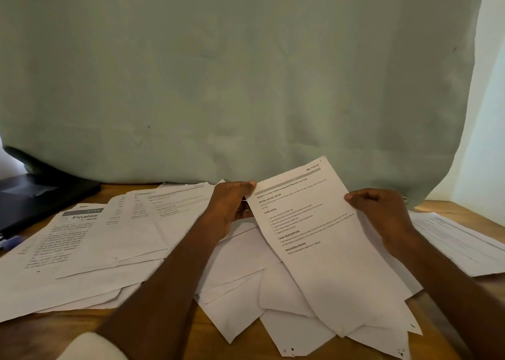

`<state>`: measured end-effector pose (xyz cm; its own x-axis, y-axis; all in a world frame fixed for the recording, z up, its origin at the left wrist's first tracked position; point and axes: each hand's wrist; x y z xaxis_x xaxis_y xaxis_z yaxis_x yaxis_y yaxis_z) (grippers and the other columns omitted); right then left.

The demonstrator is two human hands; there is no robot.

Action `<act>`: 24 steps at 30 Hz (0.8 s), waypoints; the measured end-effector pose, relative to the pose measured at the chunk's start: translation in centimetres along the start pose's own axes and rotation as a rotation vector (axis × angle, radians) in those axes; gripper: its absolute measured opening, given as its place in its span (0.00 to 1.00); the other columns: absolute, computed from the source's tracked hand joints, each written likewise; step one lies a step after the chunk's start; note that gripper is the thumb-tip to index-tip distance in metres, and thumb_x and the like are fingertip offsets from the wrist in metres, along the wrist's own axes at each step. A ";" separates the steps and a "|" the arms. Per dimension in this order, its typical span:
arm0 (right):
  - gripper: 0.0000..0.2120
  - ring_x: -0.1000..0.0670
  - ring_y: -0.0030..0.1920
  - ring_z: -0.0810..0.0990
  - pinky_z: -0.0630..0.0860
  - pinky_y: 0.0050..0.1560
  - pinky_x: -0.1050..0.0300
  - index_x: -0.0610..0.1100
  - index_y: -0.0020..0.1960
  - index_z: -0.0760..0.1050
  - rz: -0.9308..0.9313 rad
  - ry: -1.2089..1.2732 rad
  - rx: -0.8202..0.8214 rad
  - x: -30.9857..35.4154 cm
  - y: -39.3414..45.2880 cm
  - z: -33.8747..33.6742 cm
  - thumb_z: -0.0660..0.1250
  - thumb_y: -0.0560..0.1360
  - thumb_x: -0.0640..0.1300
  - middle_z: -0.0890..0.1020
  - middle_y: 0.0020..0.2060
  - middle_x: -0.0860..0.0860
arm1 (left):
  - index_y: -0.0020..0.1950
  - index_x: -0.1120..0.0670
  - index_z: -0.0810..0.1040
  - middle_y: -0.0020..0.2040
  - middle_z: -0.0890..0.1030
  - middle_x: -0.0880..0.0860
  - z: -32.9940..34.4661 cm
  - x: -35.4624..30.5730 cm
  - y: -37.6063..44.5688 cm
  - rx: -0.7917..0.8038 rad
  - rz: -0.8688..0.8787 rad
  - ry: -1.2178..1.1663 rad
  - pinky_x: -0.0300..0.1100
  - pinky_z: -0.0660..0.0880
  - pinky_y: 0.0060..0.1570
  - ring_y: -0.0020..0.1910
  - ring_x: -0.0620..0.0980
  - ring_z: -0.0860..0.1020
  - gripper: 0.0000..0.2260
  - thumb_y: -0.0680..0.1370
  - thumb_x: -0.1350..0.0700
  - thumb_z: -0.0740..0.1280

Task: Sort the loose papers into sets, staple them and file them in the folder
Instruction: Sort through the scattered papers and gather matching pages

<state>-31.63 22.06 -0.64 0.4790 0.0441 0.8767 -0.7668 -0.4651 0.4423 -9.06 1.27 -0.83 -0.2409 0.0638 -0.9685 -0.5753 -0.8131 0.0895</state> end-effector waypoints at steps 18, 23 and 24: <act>0.02 0.48 0.47 0.86 0.78 0.56 0.54 0.46 0.44 0.86 0.063 0.057 -0.028 -0.1 -0.2 0.4 0.78 0.73 0.41 0.88 0.41 0.50 | 0.54 0.59 0.81 0.48 0.88 0.59 0.3 -0.1 -0.3 -0.055 -0.002 -0.036 0.45 0.83 0.36 0.44 0.56 0.88 0.13 0.82 0.49 0.70; 0.02 0.46 0.48 0.85 0.79 0.56 0.53 0.45 0.45 0.86 0.086 0.074 -0.029 -0.2 -0.2 0.5 0.78 0.73 0.42 0.88 0.42 0.48 | 0.60 0.63 0.81 0.46 0.87 0.60 -0.1 -0.4 -0.3 -0.031 -0.013 -0.103 0.49 0.84 0.39 0.40 0.57 0.86 0.13 0.82 0.55 0.68; 0.02 0.46 0.48 0.85 0.79 0.57 0.52 0.44 0.45 0.86 0.091 0.073 -0.031 -0.2 -0.2 0.5 0.78 0.73 0.42 0.88 0.42 0.48 | 0.61 0.65 0.80 0.45 0.87 0.60 -0.1 -0.4 -0.3 -0.038 -0.010 -0.109 0.49 0.84 0.39 0.38 0.56 0.86 0.12 0.81 0.59 0.67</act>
<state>-31.40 21.70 -0.97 0.3754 0.0682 0.9243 -0.8188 -0.4429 0.3653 -8.72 1.46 -0.48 -0.3199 0.1330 -0.9381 -0.5486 -0.8333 0.0689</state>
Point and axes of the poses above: each hand's wrist, its own y-axis towards the middle knuckle, its own z-axis out of the palm, x = y × z
